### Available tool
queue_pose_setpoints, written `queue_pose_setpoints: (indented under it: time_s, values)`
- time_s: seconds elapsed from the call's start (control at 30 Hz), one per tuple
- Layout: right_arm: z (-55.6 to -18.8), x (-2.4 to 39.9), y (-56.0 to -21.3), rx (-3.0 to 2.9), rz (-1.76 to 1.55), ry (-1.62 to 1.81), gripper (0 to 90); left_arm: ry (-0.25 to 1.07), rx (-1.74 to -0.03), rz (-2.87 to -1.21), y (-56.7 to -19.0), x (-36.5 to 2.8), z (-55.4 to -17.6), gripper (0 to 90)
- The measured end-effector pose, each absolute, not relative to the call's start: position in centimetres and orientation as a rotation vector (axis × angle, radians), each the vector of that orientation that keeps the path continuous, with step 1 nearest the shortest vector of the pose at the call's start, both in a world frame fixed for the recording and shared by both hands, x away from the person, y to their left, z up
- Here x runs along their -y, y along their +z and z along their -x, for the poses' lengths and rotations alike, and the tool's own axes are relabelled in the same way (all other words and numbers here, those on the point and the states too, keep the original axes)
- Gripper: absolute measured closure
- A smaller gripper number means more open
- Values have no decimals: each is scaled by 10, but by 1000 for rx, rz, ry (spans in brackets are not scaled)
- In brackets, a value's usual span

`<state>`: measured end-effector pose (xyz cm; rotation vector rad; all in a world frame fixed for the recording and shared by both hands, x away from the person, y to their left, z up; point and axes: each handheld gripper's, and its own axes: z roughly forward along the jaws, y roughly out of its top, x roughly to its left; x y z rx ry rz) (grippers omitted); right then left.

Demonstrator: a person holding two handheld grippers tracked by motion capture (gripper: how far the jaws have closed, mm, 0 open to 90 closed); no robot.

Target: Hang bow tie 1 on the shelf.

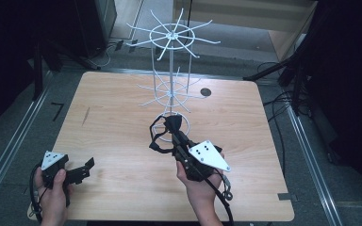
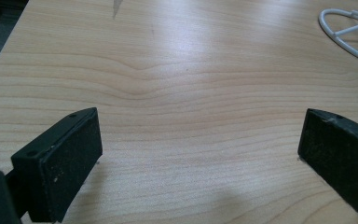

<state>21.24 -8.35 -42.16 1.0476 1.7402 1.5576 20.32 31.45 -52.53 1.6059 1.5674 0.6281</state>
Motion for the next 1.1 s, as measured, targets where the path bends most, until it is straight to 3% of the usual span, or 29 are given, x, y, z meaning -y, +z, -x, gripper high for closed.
queue_pose_setpoints:
  time_s: [1.1]
  values:
    - [-246, 76, -431, -1752, -1191, 1536, 769, 633, -1567, -1607, -525, -314, -203, 0]
